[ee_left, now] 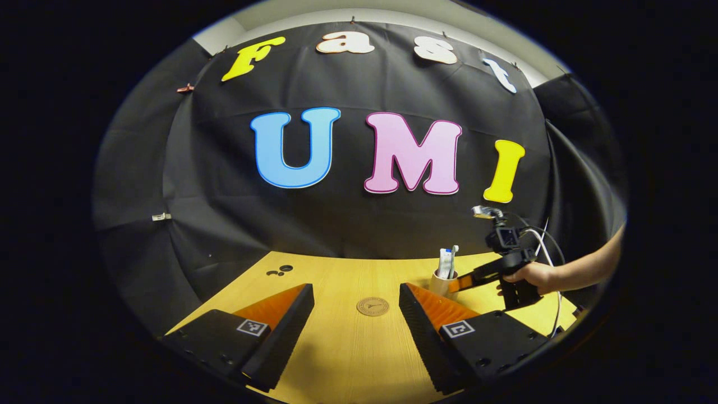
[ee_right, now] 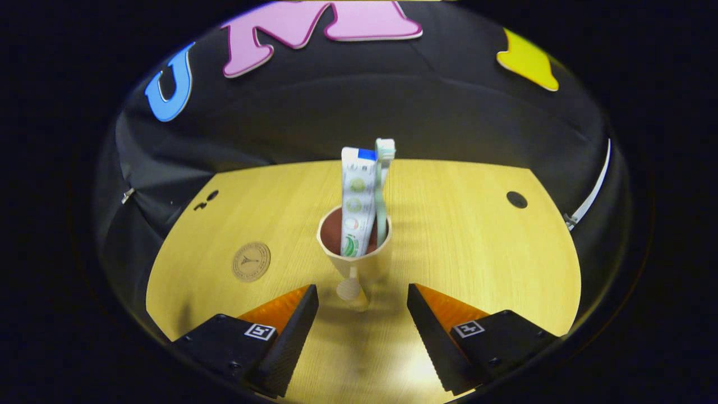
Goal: Put the toothbrush and toothpaste on the desktop into the cup, then pick up the cup and place it on the coaster on the desktop.
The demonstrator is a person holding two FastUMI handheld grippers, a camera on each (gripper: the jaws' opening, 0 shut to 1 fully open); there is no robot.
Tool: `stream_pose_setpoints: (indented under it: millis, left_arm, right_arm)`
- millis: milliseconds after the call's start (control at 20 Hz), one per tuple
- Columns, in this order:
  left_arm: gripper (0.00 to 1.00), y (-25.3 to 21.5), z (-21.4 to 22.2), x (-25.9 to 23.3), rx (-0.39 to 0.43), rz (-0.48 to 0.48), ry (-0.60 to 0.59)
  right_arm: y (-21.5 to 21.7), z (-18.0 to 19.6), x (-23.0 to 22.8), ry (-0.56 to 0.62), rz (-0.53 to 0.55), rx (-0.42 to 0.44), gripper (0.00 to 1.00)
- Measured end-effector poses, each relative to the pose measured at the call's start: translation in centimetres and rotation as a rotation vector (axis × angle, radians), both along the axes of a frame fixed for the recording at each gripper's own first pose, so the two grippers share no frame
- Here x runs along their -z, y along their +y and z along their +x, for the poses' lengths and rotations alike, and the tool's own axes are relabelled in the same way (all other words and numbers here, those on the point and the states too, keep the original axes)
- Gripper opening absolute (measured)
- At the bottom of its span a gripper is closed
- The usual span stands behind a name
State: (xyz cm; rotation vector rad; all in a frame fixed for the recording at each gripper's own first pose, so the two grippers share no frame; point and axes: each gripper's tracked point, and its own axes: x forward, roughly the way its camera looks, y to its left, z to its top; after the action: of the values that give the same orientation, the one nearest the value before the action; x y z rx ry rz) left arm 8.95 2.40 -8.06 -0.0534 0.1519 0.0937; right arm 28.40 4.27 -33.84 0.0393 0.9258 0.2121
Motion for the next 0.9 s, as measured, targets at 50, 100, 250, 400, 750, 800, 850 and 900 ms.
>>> stream_pose_setpoints:
  millis: [50,100,250,400,750,800,850,900]
  left_arm:
    - [0.97,0.2,-0.6,0.1,-0.005,-0.002,0.002]
    - [0.97,0.2,-1.2,0.2,-0.008,-0.004,0.005]
    - [0.96,0.2,-2.5,0.7,0.001,0.011,0.02]
    - [0.97,0.5,-3.3,0.7,-0.005,0.012,0.017]
    - [0.97,1.4,-4.3,1.3,-0.078,-0.143,0.002]
    - [0.97,1.6,-4.6,1.5,-0.087,-0.153,0.004]
    - [0.97,2.0,-4.9,1.5,-0.097,-0.162,0.004]
    - [0.97,2.2,-5.1,1.5,-0.104,-0.166,0.004]
  right_arm:
    - [0.4,0.2,0.3,0.024,-0.006,-0.018,0.98]
    - [0.6,0.5,0.3,0.026,-0.018,-0.03,0.98]
    - [0.9,0.8,1.2,0.113,-0.047,-0.037,0.98]
    - [1.9,1.2,0.6,0.215,0.065,0.082,0.98]
    - [1.5,1.5,3.2,0.362,-0.048,0.074,0.96]
    - [1.9,1.3,3.7,0.39,-0.038,0.094,0.94]
    - [1.9,1.6,4.2,0.401,-0.046,0.102,0.93]
    - [1.5,1.9,4.6,0.396,-0.083,0.09,0.88]
